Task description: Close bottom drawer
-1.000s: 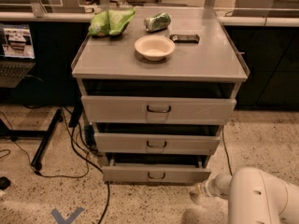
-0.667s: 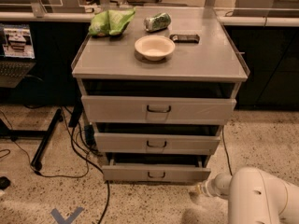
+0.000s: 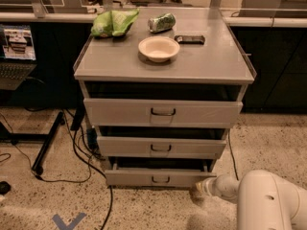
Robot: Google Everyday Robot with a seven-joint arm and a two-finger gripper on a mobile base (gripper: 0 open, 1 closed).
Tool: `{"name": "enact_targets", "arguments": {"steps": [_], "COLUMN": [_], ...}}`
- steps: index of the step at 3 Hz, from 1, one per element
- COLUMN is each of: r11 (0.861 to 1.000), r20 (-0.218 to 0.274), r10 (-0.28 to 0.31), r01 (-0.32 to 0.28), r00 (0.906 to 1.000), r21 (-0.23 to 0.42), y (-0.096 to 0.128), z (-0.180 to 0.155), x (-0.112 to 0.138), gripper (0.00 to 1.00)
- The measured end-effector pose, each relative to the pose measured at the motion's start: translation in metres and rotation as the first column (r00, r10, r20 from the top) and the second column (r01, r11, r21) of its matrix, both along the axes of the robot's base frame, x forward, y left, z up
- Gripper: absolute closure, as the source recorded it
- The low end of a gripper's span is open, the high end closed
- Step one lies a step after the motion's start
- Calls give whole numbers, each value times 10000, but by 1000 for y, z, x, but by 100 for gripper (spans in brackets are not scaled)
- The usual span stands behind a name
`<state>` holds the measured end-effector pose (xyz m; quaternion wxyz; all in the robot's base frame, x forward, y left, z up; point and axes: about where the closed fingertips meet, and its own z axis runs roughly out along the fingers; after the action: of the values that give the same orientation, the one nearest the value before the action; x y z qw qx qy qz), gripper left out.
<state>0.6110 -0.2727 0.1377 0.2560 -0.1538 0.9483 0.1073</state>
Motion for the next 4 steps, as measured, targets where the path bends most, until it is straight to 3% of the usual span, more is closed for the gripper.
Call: {"name": "enact_targets", "arguments": {"steps": [2,3,4], "r11": [9998,9996,9983], "r20": [1025,903,324], "r10": [-45,-79,-543], "r01": [63,103,550], "r00": [9947,9959,9980], "r21": [-170,-259,-199], "y": [16,15,-7], "z": [28,23,0], "x": [45,50,31], "gripper": [100,100,100]}}
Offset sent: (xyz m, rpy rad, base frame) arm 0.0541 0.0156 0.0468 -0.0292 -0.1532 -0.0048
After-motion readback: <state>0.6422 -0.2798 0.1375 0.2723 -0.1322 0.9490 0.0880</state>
